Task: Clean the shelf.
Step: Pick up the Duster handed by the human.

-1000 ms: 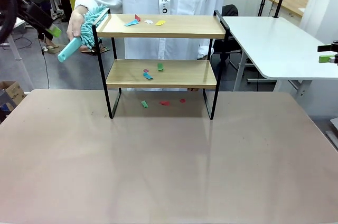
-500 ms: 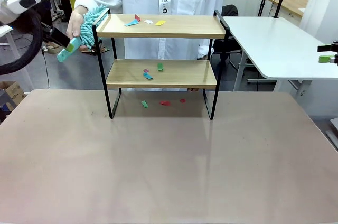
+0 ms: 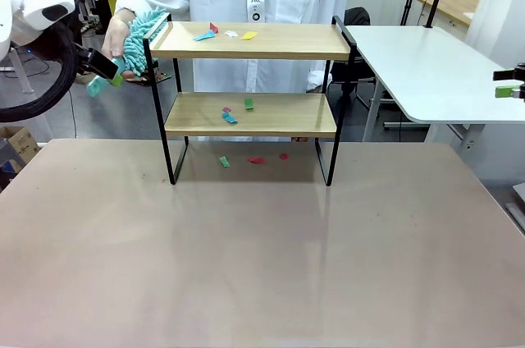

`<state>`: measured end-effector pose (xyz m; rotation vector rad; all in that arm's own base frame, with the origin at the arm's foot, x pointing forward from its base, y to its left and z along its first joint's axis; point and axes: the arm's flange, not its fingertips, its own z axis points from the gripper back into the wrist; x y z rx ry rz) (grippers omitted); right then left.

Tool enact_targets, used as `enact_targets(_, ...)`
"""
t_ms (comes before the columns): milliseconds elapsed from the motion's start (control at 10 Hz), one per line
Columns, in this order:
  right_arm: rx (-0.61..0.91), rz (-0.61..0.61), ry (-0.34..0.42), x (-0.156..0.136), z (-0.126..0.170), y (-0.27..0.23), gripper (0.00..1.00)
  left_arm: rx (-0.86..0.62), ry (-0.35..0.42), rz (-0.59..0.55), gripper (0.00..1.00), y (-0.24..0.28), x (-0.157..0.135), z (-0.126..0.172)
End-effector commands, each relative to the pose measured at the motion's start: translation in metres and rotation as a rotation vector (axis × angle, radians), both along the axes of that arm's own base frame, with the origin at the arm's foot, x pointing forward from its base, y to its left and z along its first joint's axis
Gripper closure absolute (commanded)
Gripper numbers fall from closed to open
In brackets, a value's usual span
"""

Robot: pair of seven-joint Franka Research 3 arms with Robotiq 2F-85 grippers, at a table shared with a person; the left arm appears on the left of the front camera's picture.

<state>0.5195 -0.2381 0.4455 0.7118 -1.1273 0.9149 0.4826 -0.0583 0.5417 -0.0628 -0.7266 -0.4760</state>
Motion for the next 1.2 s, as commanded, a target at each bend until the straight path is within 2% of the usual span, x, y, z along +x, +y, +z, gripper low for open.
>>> enact_targets(0, -0.007, -0.005, -0.004, 0.0011, 0.0013, 0.0015, 0.00, 0.000, 0.015, 0.008, 0.54, -0.0031, -0.0005, 0.0018)
enact_targets(100, -0.007, -0.005, -0.004, 0.0011, 0.0013, 0.0015, 0.00, -0.003, 0.041, 0.003, 0.59, -0.0035, -0.0012, 0.0007)
enact_targets(200, -0.007, -0.005, -0.004, 0.0011, 0.0013, 0.0015, 0.00, 0.005, 0.039, 0.005, 1.00, -0.0039, -0.0021, 0.0003)
enact_targets(400, -0.007, -0.005, -0.004, 0.0011, 0.0013, 0.0015, 0.00, 0.001, 0.052, 0.006, 1.00, -0.0052, -0.0029, 0.0014)
enact_targets(500, -0.007, -0.005, -0.004, 0.0011, 0.0013, 0.0015, 0.00, 0.014, 0.040, 0.019, 0.85, -0.0056, -0.0036, 0.0032)
enact_targets(600, -0.007, -0.005, -0.004, 0.0011, 0.0013, 0.0015, 0.00, 0.021, 0.033, 0.027, 0.95, -0.0061, -0.0035, 0.0046)
enact_targets(700, -0.007, -0.005, -0.004, 0.0011, 0.0013, 0.0015, 0.00, 0.027, 0.029, 0.035, 1.00, -0.0062, -0.0043, 0.0043)
enact_targets(1100, -0.007, -0.005, -0.004, 0.0011, 0.0013, 0.0015, 0.00, 0.065, 0.004, 0.081, 1.00, -0.0062, -0.0037, 0.0030)
